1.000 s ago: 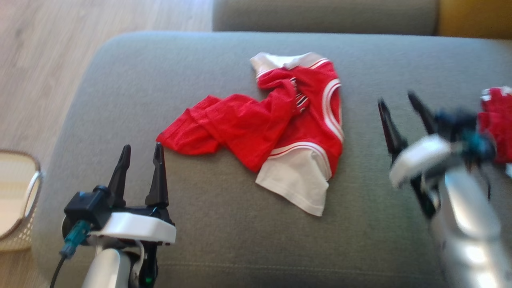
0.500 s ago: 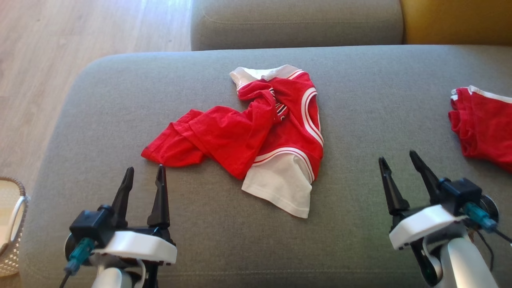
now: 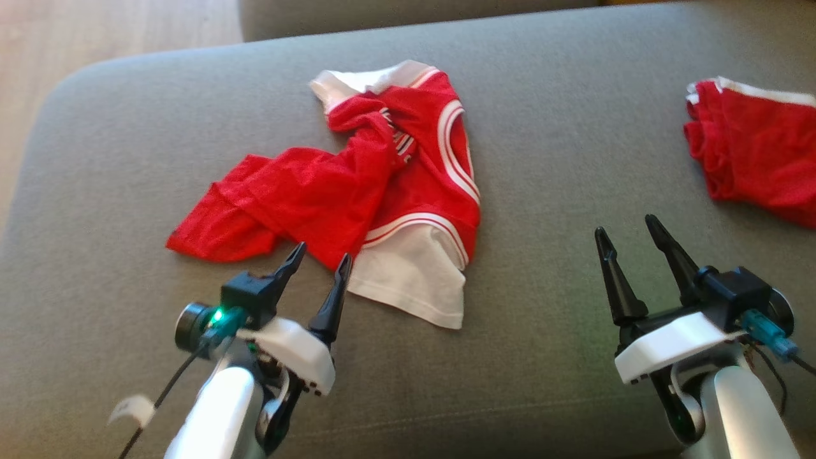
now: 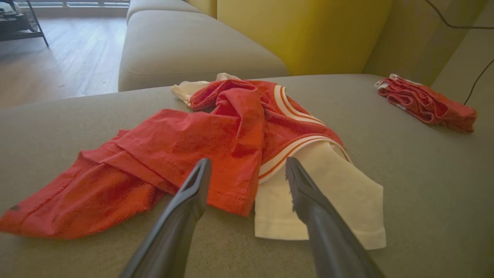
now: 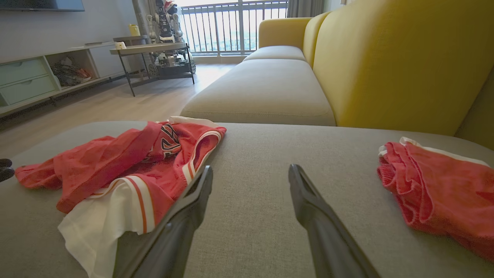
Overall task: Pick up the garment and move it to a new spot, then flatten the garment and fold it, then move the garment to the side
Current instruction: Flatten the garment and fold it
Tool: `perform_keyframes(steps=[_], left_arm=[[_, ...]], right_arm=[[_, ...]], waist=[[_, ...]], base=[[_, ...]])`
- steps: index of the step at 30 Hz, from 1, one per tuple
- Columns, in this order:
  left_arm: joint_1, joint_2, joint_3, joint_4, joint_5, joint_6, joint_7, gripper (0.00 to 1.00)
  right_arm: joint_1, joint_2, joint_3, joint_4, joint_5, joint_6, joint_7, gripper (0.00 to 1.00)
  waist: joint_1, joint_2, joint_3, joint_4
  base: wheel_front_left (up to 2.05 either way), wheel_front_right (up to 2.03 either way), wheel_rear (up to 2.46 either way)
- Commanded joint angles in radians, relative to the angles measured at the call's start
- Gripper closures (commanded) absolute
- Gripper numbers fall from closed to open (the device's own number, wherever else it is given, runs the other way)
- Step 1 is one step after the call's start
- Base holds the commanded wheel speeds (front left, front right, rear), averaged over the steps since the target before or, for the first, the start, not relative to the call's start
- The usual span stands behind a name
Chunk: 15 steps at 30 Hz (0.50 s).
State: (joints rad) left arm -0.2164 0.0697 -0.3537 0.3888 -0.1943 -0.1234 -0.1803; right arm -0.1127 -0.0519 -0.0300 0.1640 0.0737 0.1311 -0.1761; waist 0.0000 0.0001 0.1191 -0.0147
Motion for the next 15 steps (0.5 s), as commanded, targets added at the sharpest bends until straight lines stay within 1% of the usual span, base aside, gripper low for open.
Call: perform_keyframes(steps=[1,5,9,15], left_arm=[[-0.048,0.022,0.019,-0.01,0.012,-0.002,0.004,0.0],[-0.108,0.034,-0.004,0.075,0.027,-0.002,0.033,0.0],[-0.15,0.04,-0.002,0.146,0.036,0.017,0.05,0.0],[-0.195,0.044,-0.001,0.22,0.037,0.032,0.061,0.0]], right_arm=[[-0.041,0.002,0.023,-0.04,0.01,0.0,-0.003,0.0],[-0.05,0.002,0.029,-0.039,0.013,0.0,-0.009,0.0],[-0.058,0.002,0.028,-0.036,0.014,0.0,-0.014,0.0],[-0.067,0.002,0.027,-0.035,0.015,0.0,-0.02,0.0]], waist=[[0.0,-0.0001,0.024,-0.025],[0.0,-0.0001,0.042,-0.05],[0.0,-0.0001,0.054,-0.068],[0.0,-0.0001,0.072,-0.087]], base=[[0.0,0.0,0.0],[0.0,0.0,0.0],[0.0,0.0,0.0],[0.0,0.0,0.0]])
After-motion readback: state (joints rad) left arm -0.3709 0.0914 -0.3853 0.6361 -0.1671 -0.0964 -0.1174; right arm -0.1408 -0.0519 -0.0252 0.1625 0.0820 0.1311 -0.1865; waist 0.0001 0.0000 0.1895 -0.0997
